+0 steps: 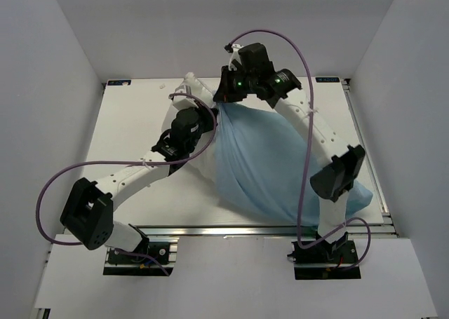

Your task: Put the pillow into the pillowcase

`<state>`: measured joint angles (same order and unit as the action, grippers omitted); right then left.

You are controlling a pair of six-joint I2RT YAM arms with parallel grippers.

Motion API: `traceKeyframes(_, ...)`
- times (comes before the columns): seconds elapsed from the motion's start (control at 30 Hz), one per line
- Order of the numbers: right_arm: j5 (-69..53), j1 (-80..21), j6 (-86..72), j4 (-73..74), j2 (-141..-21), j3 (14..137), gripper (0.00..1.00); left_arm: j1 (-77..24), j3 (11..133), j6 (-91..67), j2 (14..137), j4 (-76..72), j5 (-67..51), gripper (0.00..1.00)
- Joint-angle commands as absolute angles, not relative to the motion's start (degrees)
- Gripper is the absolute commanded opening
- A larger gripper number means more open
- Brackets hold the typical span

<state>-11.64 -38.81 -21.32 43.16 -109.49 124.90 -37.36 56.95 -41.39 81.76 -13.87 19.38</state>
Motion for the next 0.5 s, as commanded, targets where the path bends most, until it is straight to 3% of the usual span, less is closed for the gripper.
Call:
traceKeyframes(0.0, -14.1, -37.8, -25.0, 34.3, -116.0, 129.7, 0.00, -40.4, 54.9, -45.5, 77.1, -14.8, 19.0, 0.00)
traceKeyframes(0.2, -19.9, -37.9, -25.8, 32.8, -127.8, 133.6, 0.00, -40.6, 56.8, -45.0, 78.9, -11.0, 19.5, 0.00)
traceKeyframes(0.33, -20.9, -37.5, -21.4, 33.5, -127.9, 133.9, 0.01, -40.6, 60.0, -42.9, 80.4, -7.6, 19.9, 0.00)
traceKeyframes(0.37, -20.6, -37.3, -20.7, 34.0, -127.4, 133.9, 0.07, -40.6, 61.2, -41.3, 81.2, -6.1, 20.7, 0.00)
traceKeyframes(0.4, -19.6, -36.9, -19.5, 34.6, -125.8, 133.8, 0.27, -40.6, 62.5, -40.8, 81.6, -4.4, 21.6, 0.11)
traceKeyframes(0.47, -18.5, -35.1, -19.2, 36.1, -123.7, 133.4, 0.42, -40.5, 65.9, -37.9, 82.2, 0.1, 23.4, 0.34)
